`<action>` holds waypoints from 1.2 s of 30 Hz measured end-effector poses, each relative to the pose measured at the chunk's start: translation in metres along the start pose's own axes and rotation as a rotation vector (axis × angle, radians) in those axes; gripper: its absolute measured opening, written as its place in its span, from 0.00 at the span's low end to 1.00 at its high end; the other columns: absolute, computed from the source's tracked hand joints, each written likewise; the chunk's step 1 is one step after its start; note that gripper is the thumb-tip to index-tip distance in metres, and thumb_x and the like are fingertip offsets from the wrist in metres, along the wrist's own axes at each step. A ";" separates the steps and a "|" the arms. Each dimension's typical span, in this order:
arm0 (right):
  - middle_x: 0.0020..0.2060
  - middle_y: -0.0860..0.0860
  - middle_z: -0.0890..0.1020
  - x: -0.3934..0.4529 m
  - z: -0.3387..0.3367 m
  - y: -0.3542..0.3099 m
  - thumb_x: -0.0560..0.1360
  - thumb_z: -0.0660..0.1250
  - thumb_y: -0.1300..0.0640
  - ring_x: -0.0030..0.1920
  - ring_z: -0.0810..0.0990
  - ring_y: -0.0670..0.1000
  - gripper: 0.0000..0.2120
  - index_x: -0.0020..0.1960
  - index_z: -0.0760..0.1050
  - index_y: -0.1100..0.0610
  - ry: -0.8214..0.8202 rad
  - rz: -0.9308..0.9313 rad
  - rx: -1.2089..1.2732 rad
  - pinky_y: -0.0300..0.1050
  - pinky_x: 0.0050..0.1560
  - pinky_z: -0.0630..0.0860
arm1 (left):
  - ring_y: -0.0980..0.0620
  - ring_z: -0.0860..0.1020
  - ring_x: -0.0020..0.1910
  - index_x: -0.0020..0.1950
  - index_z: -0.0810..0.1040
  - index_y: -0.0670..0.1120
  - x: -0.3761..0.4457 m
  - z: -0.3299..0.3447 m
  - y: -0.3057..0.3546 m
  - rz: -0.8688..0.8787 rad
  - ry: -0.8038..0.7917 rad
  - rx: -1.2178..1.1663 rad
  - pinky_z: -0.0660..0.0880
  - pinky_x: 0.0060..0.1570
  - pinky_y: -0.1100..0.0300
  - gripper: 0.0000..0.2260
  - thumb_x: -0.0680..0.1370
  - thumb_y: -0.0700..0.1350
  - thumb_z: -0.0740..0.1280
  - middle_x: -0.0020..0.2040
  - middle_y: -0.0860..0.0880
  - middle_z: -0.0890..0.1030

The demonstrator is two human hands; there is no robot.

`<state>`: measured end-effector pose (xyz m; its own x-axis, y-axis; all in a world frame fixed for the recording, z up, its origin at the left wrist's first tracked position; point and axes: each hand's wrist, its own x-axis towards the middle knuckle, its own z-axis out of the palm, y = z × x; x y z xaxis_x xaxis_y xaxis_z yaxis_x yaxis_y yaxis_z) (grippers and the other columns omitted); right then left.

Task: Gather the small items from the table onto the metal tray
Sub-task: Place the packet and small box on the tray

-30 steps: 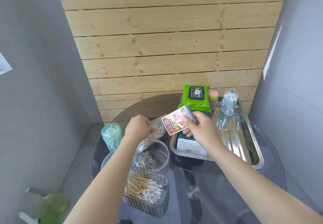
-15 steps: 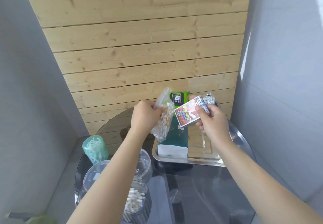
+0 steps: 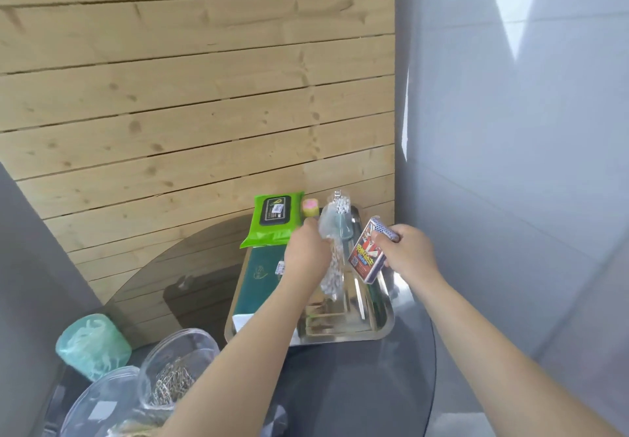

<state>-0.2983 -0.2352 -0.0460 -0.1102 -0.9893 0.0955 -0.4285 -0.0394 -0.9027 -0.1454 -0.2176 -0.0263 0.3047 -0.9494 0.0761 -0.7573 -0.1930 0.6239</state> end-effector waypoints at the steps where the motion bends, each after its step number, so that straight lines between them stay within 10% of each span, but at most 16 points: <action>1: 0.41 0.56 0.83 0.001 0.002 0.002 0.74 0.66 0.53 0.43 0.82 0.56 0.11 0.46 0.79 0.61 -0.026 -0.007 -0.036 0.49 0.43 0.77 | 0.40 0.78 0.54 0.68 0.67 0.41 0.003 0.003 0.000 -0.004 0.013 0.029 0.69 0.43 0.55 0.18 0.78 0.39 0.62 0.59 0.39 0.77; 9: 0.44 0.49 0.77 0.014 0.016 0.006 0.73 0.67 0.48 0.45 0.77 0.51 0.15 0.51 0.73 0.58 -0.061 -0.022 -0.149 0.48 0.47 0.76 | 0.38 0.77 0.49 0.75 0.56 0.43 0.023 0.005 -0.001 0.035 0.048 0.190 0.72 0.44 0.54 0.25 0.80 0.40 0.60 0.68 0.37 0.62; 15: 0.49 0.53 0.82 0.025 0.027 0.009 0.75 0.66 0.50 0.42 0.76 0.48 0.12 0.51 0.76 0.58 -0.048 -0.039 -0.150 0.37 0.34 0.70 | 0.41 0.61 0.72 0.74 0.64 0.47 0.027 0.012 -0.008 0.172 -0.173 0.480 0.63 0.68 0.47 0.22 0.79 0.48 0.60 0.74 0.40 0.59; 21: 0.48 0.52 0.80 0.027 0.035 0.010 0.75 0.65 0.54 0.44 0.78 0.49 0.11 0.55 0.74 0.58 -0.125 -0.005 -0.144 0.45 0.43 0.78 | 0.42 0.63 0.71 0.72 0.66 0.39 0.039 0.019 -0.011 0.140 -0.257 0.718 0.60 0.70 0.49 0.23 0.81 0.51 0.55 0.73 0.42 0.64; 24: 0.50 0.52 0.80 0.029 0.040 0.010 0.74 0.66 0.53 0.43 0.77 0.49 0.13 0.57 0.73 0.56 -0.108 0.000 -0.128 0.39 0.34 0.72 | 0.43 0.62 0.71 0.72 0.66 0.40 0.041 0.019 -0.009 0.122 -0.171 0.715 0.59 0.69 0.50 0.23 0.82 0.52 0.52 0.74 0.43 0.64; 30: 0.46 0.52 0.83 0.028 0.062 0.009 0.73 0.68 0.48 0.48 0.80 0.54 0.21 0.62 0.70 0.55 -0.071 0.020 -0.056 0.50 0.49 0.78 | 0.42 0.61 0.71 0.69 0.70 0.41 0.039 0.021 -0.016 0.139 -0.156 0.584 0.57 0.68 0.48 0.20 0.81 0.47 0.52 0.75 0.44 0.61; 34: 0.53 0.51 0.83 0.021 0.069 0.002 0.72 0.65 0.42 0.52 0.82 0.55 0.22 0.61 0.75 0.53 -0.229 0.041 -0.275 0.50 0.51 0.78 | 0.42 0.70 0.62 0.55 0.77 0.40 0.047 0.018 -0.015 0.023 -0.176 0.356 0.60 0.63 0.48 0.16 0.78 0.42 0.51 0.62 0.41 0.76; 36: 0.40 0.51 0.84 0.020 0.064 -0.003 0.73 0.62 0.42 0.41 0.84 0.53 0.20 0.55 0.78 0.55 -0.332 0.078 -0.338 0.45 0.40 0.78 | 0.42 0.71 0.61 0.55 0.76 0.40 0.051 0.015 -0.011 -0.046 -0.198 0.279 0.59 0.62 0.49 0.16 0.78 0.41 0.50 0.60 0.40 0.77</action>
<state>-0.2421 -0.2640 -0.0679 0.1153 -0.9811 -0.1557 -0.7039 0.0299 -0.7096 -0.1296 -0.2674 -0.0409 0.2452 -0.9624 -0.1168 -0.8823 -0.2715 0.3844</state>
